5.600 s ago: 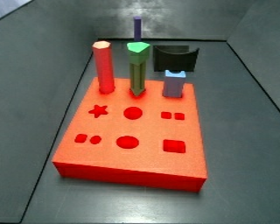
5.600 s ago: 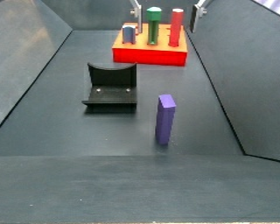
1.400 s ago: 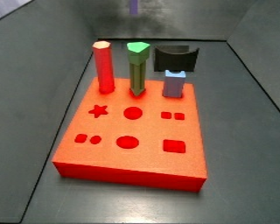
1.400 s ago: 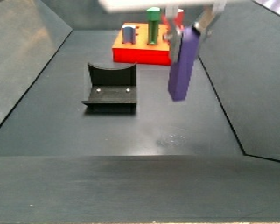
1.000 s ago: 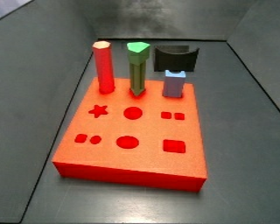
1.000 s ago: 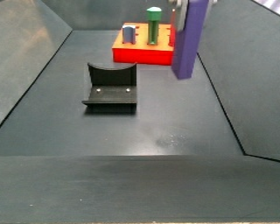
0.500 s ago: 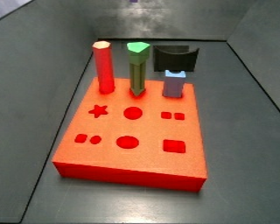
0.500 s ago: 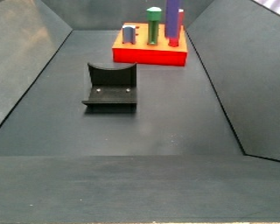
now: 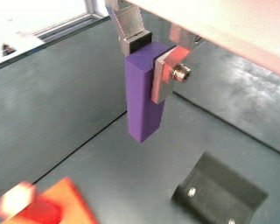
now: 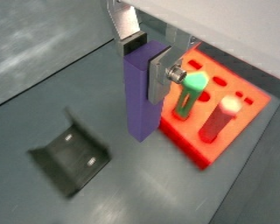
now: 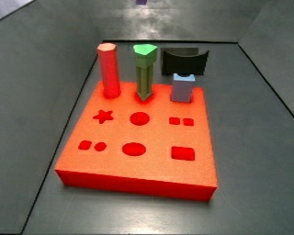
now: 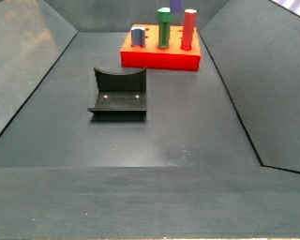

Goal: Pick up the rectangle object. Move up. Move to above the board. Insert the rectangle object.
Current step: Move to above the board.

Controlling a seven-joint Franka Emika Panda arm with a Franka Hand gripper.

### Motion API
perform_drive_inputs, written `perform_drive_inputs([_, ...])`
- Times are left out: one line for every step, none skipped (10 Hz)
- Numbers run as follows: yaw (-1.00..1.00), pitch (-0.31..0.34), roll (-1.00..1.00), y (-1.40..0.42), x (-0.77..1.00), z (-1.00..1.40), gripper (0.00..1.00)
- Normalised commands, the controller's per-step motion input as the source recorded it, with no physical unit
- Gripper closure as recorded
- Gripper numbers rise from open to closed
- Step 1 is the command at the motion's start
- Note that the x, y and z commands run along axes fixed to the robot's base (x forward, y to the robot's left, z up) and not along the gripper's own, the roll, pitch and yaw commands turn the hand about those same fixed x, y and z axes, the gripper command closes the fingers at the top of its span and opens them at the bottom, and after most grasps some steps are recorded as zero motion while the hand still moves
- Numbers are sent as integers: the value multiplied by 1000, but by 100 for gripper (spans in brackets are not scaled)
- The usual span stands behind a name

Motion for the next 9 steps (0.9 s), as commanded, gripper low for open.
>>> perform_drive_inputs([4,35,-2,-1000,38,214,100])
perform_drive_inputs([2,40,-8,-1000,38,216,100])
perform_drive_inputs([7,51,1,-1000,42,225,100])
perform_drive_inputs([8,57,-1,-1000,47,227,100])
perform_drive_inputs([10,79,-3,-1000,62,232,100])
perform_drive_inputs([8,95,3,-1000,78,235,100])
perform_drive_inputs([7,113,11,-921,109,215,100])
perform_drive_inputs([6,121,9,-731,109,172,100])
perform_drive_inputs([9,125,9,-390,97,96,100])
